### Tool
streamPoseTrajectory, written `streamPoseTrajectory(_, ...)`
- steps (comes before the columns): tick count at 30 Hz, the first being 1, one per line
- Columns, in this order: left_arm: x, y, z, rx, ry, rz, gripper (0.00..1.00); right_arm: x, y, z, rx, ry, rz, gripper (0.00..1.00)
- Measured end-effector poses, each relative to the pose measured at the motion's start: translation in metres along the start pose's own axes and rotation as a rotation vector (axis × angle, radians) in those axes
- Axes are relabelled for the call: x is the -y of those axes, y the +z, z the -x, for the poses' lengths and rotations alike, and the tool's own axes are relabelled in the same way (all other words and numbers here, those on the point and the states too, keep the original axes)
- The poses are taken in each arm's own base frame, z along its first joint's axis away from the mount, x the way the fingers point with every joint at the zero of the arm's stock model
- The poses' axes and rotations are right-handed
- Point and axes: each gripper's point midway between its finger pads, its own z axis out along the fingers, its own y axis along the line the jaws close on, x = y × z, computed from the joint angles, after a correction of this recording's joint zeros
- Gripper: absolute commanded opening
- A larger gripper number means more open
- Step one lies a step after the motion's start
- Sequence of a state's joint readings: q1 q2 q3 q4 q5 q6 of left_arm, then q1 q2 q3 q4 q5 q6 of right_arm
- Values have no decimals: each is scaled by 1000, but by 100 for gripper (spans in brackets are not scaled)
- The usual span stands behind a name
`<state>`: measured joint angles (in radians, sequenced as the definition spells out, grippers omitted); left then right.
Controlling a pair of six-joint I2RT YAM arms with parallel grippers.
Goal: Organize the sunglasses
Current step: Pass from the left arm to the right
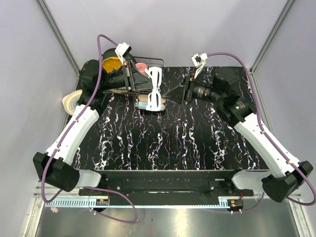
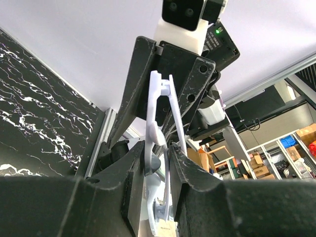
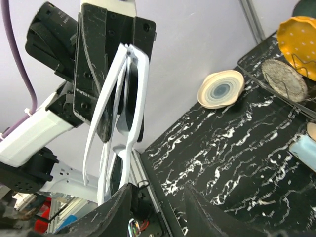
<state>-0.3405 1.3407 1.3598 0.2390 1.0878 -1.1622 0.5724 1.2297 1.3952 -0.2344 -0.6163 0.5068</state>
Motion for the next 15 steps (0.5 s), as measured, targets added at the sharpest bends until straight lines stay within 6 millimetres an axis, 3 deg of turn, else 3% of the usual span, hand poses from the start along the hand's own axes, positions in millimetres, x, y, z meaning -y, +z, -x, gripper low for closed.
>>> streamPoseTrajectory(5, 2, 0, 0, 1, -5, -3, 29, -8, 11, 5, 5, 15, 79, 53)
streamPoseTrajectory(15, 3, 0, 0, 1, -11, -3, 29, -19, 12, 13, 29, 14, 139, 51)
